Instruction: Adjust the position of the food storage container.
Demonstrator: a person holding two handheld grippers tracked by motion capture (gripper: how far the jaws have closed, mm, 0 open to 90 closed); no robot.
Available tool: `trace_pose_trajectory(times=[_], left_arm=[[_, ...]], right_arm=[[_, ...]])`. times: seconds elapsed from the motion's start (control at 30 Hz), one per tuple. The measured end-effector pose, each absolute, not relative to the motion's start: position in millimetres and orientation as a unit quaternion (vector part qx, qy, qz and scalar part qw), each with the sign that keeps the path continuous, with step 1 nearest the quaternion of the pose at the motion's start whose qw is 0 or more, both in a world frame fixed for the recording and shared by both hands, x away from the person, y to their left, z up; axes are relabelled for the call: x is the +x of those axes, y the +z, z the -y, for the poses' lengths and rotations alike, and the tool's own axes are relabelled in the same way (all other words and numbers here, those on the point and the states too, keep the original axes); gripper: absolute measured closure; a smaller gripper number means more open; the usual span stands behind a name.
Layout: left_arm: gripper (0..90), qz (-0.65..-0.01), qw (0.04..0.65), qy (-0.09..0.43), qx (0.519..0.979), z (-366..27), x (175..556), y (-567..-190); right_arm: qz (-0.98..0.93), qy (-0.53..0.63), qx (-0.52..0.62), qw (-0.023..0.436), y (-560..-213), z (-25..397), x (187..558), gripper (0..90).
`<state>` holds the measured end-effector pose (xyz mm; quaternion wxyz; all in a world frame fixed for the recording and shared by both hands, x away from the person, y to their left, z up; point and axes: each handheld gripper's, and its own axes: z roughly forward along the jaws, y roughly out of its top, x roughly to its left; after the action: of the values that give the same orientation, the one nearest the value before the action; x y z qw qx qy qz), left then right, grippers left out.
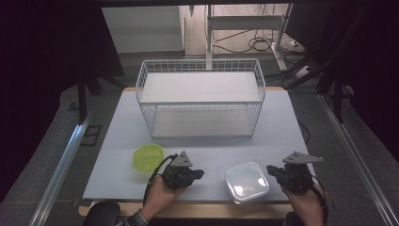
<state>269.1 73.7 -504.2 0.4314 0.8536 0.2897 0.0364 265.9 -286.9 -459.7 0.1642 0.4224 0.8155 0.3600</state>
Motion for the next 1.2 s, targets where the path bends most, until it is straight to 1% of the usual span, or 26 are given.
trace_pose_trajectory(times=[0.07, 0.13, 0.2, 0.23, 0.33, 0.47, 0.63, 0.8, 0.93, 1.07, 1.13, 1.2], left_arm=[[87.7, -0.282, 0.433, 0.023, 0.856, -64.3, 266.8, -506.8], [87.4, -0.274, 0.436, 0.006, 0.857, -53.4, 264.5, -510.0], [87.0, -0.271, 0.435, 0.002, 0.858, -50.3, 263.7, -510.7], [86.8, -0.264, 0.435, -0.008, 0.861, -41.2, 260.6, -512.5], [86.5, -0.260, 0.433, -0.013, 0.863, -32.5, 257.4, -513.8], [85.6, -0.261, 0.429, -0.016, 0.865, -24.5, 256.7, -515.3], [84.7, -0.265, 0.424, -0.015, 0.866, -25.4, 257.0, -514.3], [84.4, -0.281, 0.423, -0.011, 0.862, -36.1, 258.3, -512.5], [84.1, -0.283, 0.420, -0.007, 0.862, -41.8, 256.4, -510.9], [84.2, -0.278, 0.420, -0.016, 0.864, -44.9, 252.6, -511.0], [84.2, -0.277, 0.421, -0.021, 0.864, -43.0, 250.0, -510.8], [84.9, -0.276, 0.413, -0.010, 0.867, -41.4, 248.4, -510.4]], right_arm=[[-0.817, 0.352, 0.427, 0.162, -462.0, 289.7, 263.1, 88.1], [-0.817, 0.350, 0.434, 0.149, -465.0, 291.9, 260.3, 88.0], [-0.819, 0.343, 0.437, 0.141, -467.9, 292.7, 257.7, 87.9], [-0.823, 0.333, 0.441, 0.132, -471.6, 293.6, 253.5, 87.8], [-0.824, 0.327, 0.448, 0.113, -475.7, 294.7, 246.9, 87.9], [-0.826, 0.319, 0.454, 0.102, -477.7, 295.9, 241.4, 87.9], [-0.830, 0.323, 0.449, 0.077, -481.6, 289.8, 242.9, 86.9], [-0.833, 0.329, 0.439, 0.071, -484.1, 277.4, 244.2, 86.7], [-0.834, 0.332, 0.437, 0.061, -484.8, 277.7, 243.1, 85.0], [-0.836, 0.333, 0.433, 0.050, -483.9, 278.5, 233.0, 86.5], [-0.839, 0.331, 0.429, 0.052, -485.3, 276.3, 229.0, 87.2], [-0.838, 0.337, 0.427, 0.047, -485.0, 273.2, 228.4, 88.6]])
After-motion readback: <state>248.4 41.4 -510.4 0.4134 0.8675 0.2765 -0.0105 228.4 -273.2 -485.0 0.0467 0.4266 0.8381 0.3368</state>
